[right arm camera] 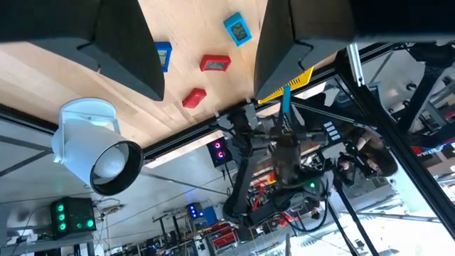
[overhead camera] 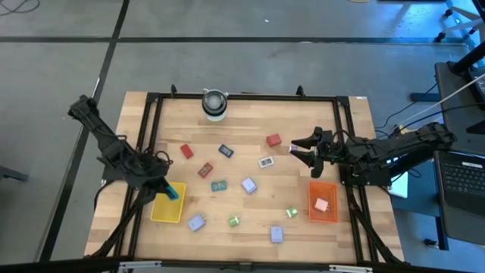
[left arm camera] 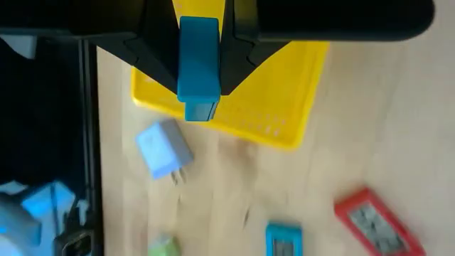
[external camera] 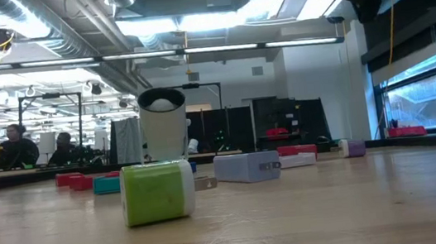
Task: Pick & Place Office items
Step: Put the light blue digital timer into the yellow basket
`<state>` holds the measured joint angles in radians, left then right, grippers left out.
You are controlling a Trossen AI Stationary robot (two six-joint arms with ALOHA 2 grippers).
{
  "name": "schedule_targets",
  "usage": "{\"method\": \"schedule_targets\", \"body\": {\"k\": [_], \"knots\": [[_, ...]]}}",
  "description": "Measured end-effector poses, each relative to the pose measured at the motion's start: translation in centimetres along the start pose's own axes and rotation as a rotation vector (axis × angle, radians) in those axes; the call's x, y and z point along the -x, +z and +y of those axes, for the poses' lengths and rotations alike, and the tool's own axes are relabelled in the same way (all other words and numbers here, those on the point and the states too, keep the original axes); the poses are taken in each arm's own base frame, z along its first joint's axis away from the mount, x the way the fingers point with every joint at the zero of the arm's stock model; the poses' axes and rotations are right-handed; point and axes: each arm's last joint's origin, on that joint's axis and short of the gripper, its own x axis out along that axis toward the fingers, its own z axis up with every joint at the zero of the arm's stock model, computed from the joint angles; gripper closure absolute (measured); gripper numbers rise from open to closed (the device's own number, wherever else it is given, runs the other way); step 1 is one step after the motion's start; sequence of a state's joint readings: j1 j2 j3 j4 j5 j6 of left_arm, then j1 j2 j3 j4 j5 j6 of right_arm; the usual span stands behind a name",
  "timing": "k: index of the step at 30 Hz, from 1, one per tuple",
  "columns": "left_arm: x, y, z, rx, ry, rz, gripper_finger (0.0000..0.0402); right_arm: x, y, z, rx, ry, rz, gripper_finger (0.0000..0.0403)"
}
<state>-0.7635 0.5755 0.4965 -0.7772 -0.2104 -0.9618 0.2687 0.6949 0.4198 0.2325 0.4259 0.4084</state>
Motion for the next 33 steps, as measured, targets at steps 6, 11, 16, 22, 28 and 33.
{"method": "schedule_targets", "body": {"k": [6,11,16,22,28,33], "knots": [[-1.3,-0.3,-0.2,0.066,0.075,0.08,0.0333,0.0,0.0,0.0,0.008,-0.001,0.0,0.0183],[-3.0,-0.2,-0.2,0.099,0.19,0.128,0.0334,-0.1,-0.1,-0.1,0.013,-0.02,0.0,0.0183],[-4.6,0.1,0.3,0.073,0.291,0.203,0.0334,-0.5,-0.5,-0.1,0.045,-0.032,0.02,0.0183],[-5.9,0.6,0.6,0.037,0.342,0.259,0.0334,-0.9,-1.0,-0.1,0.06,-0.044,0.05,0.0183],[-5.8,2.3,-0.5,-0.019,0.325,0.243,0.0322,-1.1,-1.3,-0.1,0.064,-0.048,0.067,0.0183],[-5.5,2.9,-1.1,-0.021,0.301,0.242,0.0285,-1.2,-1.4,-0.1,0.066,-0.05,0.072,0.0183]]}}
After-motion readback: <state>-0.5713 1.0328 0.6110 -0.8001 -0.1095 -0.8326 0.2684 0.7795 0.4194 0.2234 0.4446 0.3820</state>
